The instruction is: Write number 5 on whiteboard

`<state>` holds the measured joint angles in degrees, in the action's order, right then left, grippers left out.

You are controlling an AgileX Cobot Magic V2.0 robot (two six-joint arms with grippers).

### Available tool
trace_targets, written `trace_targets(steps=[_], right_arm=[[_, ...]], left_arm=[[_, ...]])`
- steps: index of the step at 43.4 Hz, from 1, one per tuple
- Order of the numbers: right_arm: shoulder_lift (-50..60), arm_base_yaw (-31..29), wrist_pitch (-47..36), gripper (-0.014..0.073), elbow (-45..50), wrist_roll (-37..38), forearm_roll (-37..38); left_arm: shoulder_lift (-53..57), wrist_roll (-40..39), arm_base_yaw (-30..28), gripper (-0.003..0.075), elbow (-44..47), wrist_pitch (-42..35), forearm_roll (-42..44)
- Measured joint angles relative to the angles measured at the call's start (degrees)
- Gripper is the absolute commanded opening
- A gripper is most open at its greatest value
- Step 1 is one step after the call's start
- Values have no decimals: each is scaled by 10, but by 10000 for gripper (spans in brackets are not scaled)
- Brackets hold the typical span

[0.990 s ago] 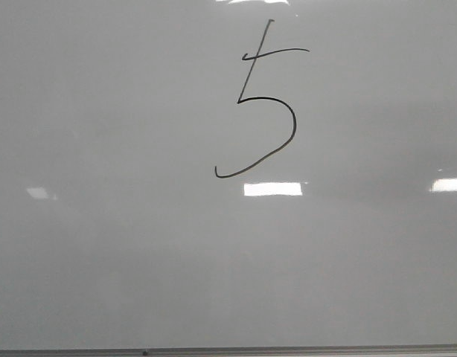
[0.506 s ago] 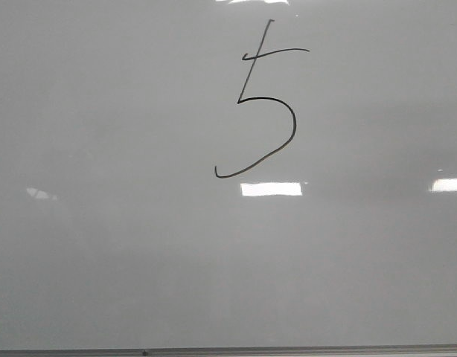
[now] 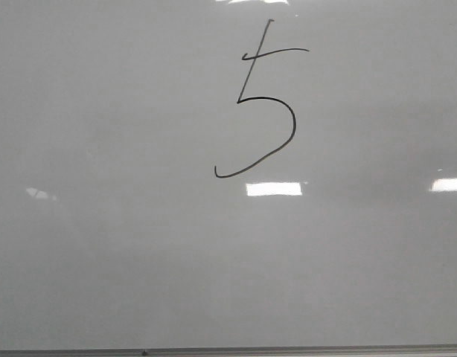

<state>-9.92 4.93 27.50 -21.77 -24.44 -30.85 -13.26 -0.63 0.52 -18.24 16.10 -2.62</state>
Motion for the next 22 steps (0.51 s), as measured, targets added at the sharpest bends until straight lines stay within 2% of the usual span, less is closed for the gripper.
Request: trace_targets(steps=[9, 15, 22], right_arm=[[0, 0, 0, -60, 0, 0, 0], [0, 0, 0, -60, 0, 0, 0], [0, 0, 0, -60, 0, 0, 0]], left_arm=[[4, 20, 0, -20, 10, -5, -2], [37, 64, 0, -20, 45, -24, -22], [99, 74, -8, -20, 105, -45, -26]])
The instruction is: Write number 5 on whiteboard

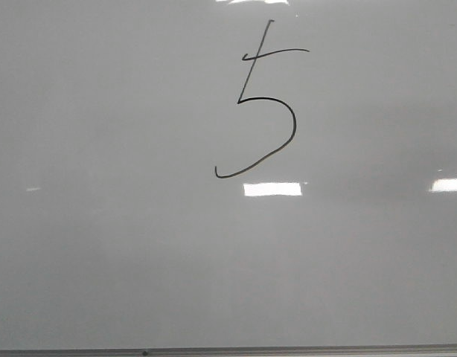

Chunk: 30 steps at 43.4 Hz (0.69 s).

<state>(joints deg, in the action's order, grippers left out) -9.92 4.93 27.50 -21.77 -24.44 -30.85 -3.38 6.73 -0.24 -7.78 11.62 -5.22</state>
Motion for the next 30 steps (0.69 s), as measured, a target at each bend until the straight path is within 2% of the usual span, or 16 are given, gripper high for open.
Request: trace_targets(steps=[9, 30], right_arm=[[0, 0, 0, -60, 0, 0, 0], [0, 0, 0, -60, 0, 0, 0]], left_arm=[[37, 0, -38, -20, 78, -15, 0], [37, 0, -39, -20, 82, -29, 0]])
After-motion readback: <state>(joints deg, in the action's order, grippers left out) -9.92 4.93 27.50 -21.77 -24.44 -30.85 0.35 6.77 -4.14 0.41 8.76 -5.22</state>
